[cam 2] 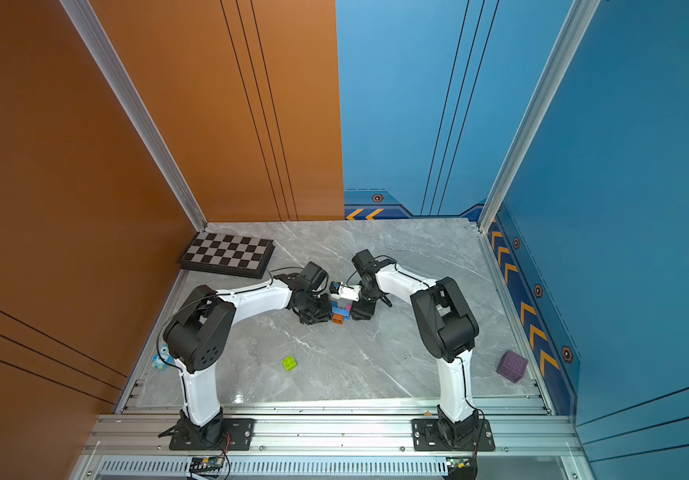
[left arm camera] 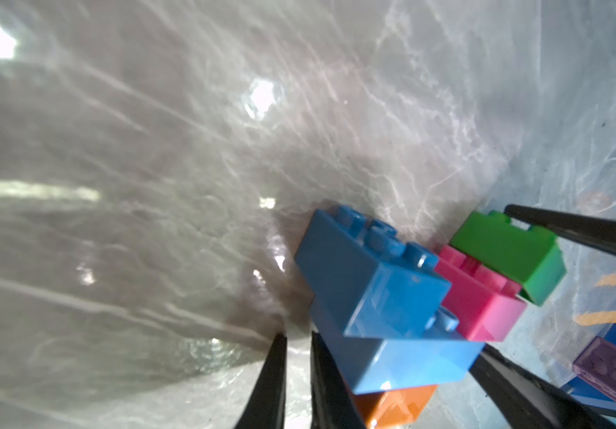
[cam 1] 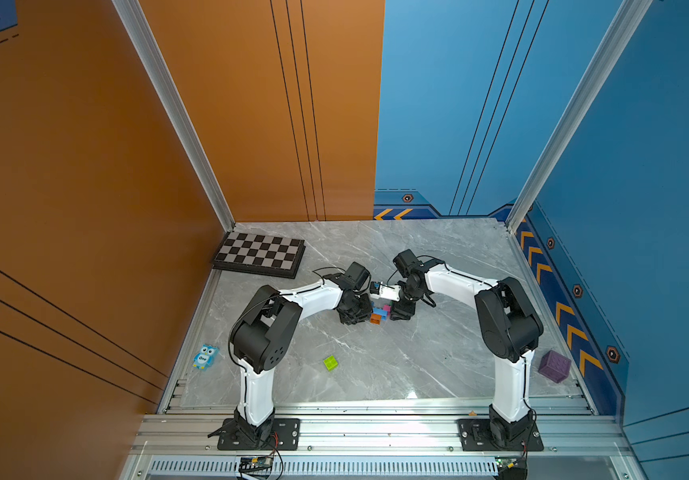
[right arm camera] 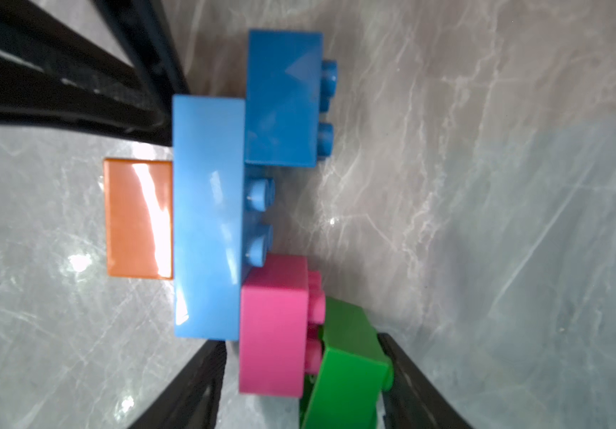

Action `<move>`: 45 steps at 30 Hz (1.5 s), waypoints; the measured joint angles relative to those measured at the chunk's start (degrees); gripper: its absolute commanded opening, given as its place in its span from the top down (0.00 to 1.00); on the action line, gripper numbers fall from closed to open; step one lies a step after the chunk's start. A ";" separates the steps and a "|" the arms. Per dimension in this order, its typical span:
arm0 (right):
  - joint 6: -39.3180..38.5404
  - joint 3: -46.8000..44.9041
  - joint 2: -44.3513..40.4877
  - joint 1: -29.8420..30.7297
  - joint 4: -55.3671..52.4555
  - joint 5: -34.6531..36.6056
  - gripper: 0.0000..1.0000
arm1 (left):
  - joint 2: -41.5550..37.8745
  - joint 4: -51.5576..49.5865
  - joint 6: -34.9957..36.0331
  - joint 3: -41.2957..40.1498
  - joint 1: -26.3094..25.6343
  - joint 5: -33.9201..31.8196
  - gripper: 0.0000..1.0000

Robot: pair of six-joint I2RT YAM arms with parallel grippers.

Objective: Assemble the letter v with lego
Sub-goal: Assemble the lego brick with the lego brick.

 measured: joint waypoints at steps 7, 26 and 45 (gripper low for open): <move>0.04 0.00 0.00 0.39 0.00 -0.22 0.37 | 0.20 0.07 0.09 0.26 0.76 0.02 0.83; 2.86 0.00 0.00 0.39 0.02 0.85 0.44 | 0.20 0.17 0.20 0.26 0.74 0.00 0.83; 6.25 1.38 0.96 0.44 0.42 3.39 0.45 | 0.20 0.22 0.20 0.26 0.59 -0.09 0.82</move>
